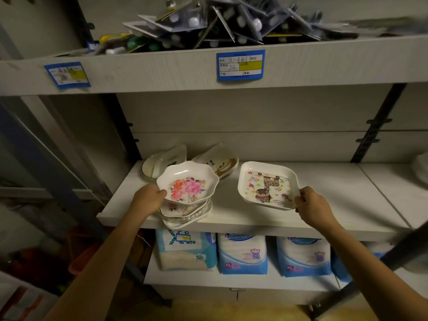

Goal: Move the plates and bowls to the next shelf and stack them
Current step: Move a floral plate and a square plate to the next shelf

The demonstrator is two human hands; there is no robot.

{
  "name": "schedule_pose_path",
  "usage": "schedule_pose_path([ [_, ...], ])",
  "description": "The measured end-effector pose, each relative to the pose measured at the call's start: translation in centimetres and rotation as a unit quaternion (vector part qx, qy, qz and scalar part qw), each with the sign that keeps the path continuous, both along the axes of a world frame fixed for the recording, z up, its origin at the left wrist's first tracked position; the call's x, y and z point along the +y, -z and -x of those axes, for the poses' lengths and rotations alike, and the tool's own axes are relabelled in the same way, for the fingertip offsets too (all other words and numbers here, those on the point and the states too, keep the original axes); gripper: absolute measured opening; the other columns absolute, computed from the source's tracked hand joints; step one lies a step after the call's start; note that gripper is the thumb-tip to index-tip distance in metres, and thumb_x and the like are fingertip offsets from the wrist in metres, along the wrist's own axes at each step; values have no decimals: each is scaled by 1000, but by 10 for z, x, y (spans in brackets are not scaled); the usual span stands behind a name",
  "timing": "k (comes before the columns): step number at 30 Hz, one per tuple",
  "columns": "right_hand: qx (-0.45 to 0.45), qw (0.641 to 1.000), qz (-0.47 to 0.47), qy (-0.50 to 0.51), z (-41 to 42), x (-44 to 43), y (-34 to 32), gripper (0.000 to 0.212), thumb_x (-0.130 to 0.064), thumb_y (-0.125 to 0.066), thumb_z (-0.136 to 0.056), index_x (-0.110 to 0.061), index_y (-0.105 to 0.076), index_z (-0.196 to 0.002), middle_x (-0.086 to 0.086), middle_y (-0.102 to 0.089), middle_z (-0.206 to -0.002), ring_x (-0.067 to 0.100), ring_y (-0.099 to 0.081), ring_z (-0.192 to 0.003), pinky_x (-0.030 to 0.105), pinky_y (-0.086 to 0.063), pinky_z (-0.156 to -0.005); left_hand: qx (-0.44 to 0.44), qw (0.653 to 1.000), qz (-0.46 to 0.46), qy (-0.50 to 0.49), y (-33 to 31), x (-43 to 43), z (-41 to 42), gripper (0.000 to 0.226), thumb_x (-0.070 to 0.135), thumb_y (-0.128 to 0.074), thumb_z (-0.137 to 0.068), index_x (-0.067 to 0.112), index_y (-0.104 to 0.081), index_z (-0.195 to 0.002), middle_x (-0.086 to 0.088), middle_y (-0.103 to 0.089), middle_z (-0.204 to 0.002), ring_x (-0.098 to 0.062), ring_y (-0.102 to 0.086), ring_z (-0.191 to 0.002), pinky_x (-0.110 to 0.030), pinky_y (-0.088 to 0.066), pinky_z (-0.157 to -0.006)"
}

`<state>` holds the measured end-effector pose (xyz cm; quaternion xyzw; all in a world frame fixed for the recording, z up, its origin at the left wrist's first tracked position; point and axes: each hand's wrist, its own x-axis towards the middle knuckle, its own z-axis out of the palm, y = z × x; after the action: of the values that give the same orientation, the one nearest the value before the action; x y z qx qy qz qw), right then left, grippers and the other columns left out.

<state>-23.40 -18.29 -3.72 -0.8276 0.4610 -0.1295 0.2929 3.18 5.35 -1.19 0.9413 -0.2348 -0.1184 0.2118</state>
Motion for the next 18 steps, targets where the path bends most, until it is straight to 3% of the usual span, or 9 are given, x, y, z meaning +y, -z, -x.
schedule_pose_path([
  [6, -9, 998, -3, 63, 42, 4, -6, 23, -17, -42, -96, -2, -50, -110, 12, -62, -88, 31, -60, -80, 44, -50, -76, -46, 995, 25, 85, -9, -28, 23, 41, 14, -45, -91, 12, -38, -51, -10, -46, -61, -25, -43, -63, -27, -26, -50],
  [12, 1, 989, 22, 144, 109, 10, -8, 22, -19, -44, -95, -3, -54, -105, 21, -66, -101, 38, -62, -91, 48, -50, -82, -31, 984, 39, 171, -3, -77, 64, 39, 14, -47, -88, 12, -39, -50, -9, -44, -57, -25, -42, -61, -30, -25, -52],
  [16, -2, 983, 39, 181, 158, 9, -15, 22, -17, -44, -96, -3, -54, -108, 20, -65, -99, 31, -59, -83, 41, -48, -73, -15, 971, 33, 237, -3, -112, 99, 37, 13, -46, -88, 11, -37, -52, -7, -39, -56, -23, -39, -60, -30, -21, -51],
  [18, 1, 980, 52, 191, 182, 7, -18, 21, -18, -44, -96, -4, -54, -108, 19, -65, -99, 30, -60, -83, 44, -50, -73, -12, 963, 37, 266, -3, -130, 118, 32, 13, -46, -87, 10, -40, -56, -10, -42, -60, -22, -39, -60, -30, -21, -52],
])
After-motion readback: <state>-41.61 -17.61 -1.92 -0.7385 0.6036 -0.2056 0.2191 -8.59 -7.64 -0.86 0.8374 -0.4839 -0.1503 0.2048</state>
